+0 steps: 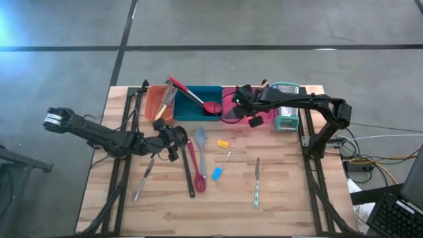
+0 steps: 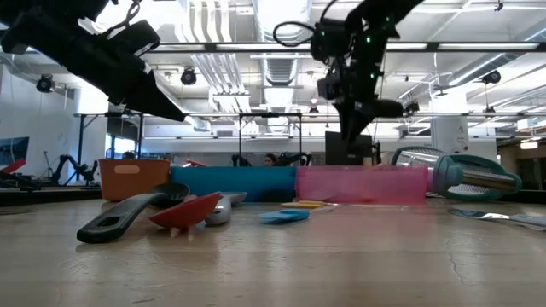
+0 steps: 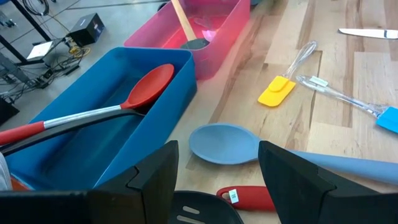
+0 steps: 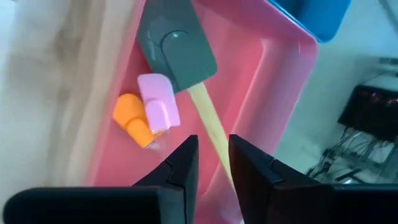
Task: Pick & Place Kitchen Items
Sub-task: Put the black slotted spoon into the blue bin
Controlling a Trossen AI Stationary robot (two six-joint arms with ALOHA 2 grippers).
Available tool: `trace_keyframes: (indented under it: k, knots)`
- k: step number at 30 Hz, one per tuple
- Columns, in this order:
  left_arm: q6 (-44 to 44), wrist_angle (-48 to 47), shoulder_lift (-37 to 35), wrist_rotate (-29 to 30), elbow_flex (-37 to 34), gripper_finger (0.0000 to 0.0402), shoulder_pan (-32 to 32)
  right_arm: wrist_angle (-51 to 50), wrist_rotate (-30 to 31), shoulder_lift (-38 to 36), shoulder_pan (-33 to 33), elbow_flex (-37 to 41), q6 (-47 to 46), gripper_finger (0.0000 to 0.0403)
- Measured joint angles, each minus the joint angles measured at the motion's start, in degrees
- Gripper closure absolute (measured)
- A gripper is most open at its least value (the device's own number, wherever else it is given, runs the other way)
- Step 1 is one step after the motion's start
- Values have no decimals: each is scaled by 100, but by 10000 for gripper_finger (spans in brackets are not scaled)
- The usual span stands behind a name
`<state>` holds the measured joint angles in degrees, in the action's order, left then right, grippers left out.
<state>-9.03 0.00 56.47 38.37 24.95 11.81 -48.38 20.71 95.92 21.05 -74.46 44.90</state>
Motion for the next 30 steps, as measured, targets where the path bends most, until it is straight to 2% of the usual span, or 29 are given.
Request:
trace_keyframes:
  k: [6,10,16,26,30]
  knots:
    - [1,1,-2,0,-2,174,0,-1266,-13,-29,-370,-788,-1072,337]
    - [1,-1,-1,0,-2,174,-1,-1775,-28,-29,-728,-1184,-2257,344]
    - [-8,-1,0,0,-2,174,-1,-1871,-35,-29,-1254,-1519,-3998,345]
    - [-16,1,-2,0,-2,174,-2,-1820,-37,-25,-1853,-1521,-5137,346]
    - [-24,-1,-2,0,-2,174,-1,-1420,-49,-25,-2016,-1434,-5658,350]
